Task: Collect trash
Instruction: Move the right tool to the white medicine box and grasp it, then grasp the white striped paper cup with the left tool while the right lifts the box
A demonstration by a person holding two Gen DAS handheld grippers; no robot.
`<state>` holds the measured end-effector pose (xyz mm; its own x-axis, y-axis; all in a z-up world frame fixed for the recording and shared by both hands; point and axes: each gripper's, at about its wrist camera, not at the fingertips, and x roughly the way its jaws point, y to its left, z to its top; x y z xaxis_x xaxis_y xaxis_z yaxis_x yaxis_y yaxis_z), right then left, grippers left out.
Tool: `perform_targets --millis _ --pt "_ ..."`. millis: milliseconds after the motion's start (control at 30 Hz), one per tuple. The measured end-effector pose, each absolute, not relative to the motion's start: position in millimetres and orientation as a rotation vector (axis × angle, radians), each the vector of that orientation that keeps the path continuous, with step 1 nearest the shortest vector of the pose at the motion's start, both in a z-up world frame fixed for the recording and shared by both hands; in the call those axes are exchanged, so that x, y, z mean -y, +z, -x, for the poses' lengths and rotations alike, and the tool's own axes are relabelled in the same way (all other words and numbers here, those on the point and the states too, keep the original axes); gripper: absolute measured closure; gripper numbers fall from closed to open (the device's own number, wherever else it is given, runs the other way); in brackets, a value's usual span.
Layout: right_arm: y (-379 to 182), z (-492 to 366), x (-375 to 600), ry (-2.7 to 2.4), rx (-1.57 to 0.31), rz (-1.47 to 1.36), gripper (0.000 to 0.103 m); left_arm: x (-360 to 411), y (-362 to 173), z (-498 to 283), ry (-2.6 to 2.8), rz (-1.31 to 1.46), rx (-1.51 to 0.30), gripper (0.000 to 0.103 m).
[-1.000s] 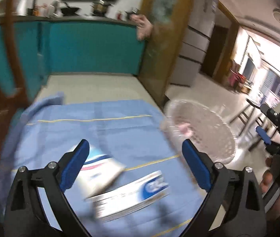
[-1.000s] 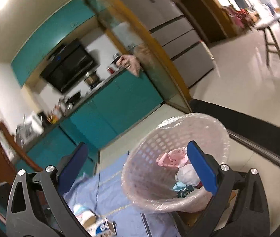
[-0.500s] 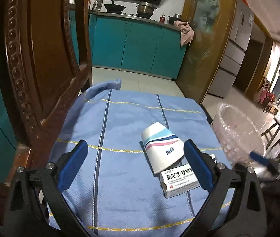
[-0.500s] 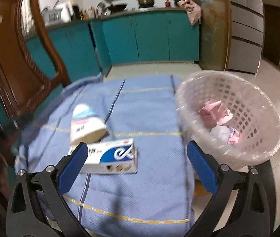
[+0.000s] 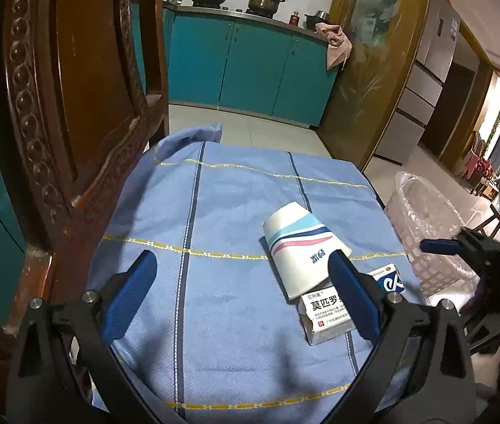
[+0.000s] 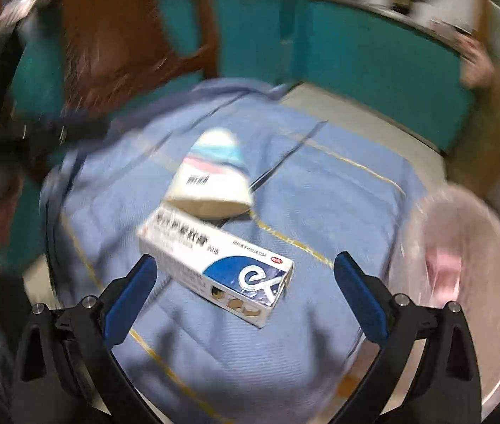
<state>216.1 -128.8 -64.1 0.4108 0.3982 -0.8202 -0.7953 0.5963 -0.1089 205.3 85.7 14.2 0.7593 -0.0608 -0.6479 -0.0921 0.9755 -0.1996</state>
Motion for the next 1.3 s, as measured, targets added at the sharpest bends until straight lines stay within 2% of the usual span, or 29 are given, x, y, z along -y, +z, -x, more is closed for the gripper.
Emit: perform_targets --millis 167,400,467,633,733,867,933,1100,1300 --pt "-85.4 -219.3 94.5 0.901 -0.902 0.864 0.005 -86.7 11.1 -207.8 0.018 0.229 -0.721 0.006" --pt "-105.7 -235.5 84.7 0.962 -1.04 0.847 0.005 -88.2 7.6 -209.2 0.014 0.232 -0.738 0.006" --pt "-108.3 -233.2 88.9 0.958 -1.07 0.825 0.011 -87.1 6.7 -210.2 0.009 0.226 -0.744 0.006" --pt "-104.5 -219.3 102.5 0.954 -1.099 0.737 0.042 -83.9 4.2 -213.5 0.003 0.225 -0.757 0.006" --pt "-102.1 -206.7 108.0 0.953 -1.098 0.685 0.052 -81.7 4.3 -213.6 -0.001 0.221 -0.758 0.006" --pt "-95.6 -183.7 113.9 0.937 -1.035 0.616 0.057 -80.1 2.3 -215.0 0.0 0.222 -0.769 0.006" --pt "-85.1 -172.5 121.8 0.932 -0.967 0.564 0.065 -78.0 0.9 -216.3 -0.007 0.221 -0.776 0.006" --pt "-62.0 -154.1 161.8 0.879 -0.931 0.446 0.065 -64.6 -7.1 -228.4 -0.023 0.191 -0.803 0.006" --pt "-64.1 -145.5 198.5 0.799 -0.937 0.341 0.065 -41.9 -28.0 -255.1 -0.088 0.189 -0.878 0.006"
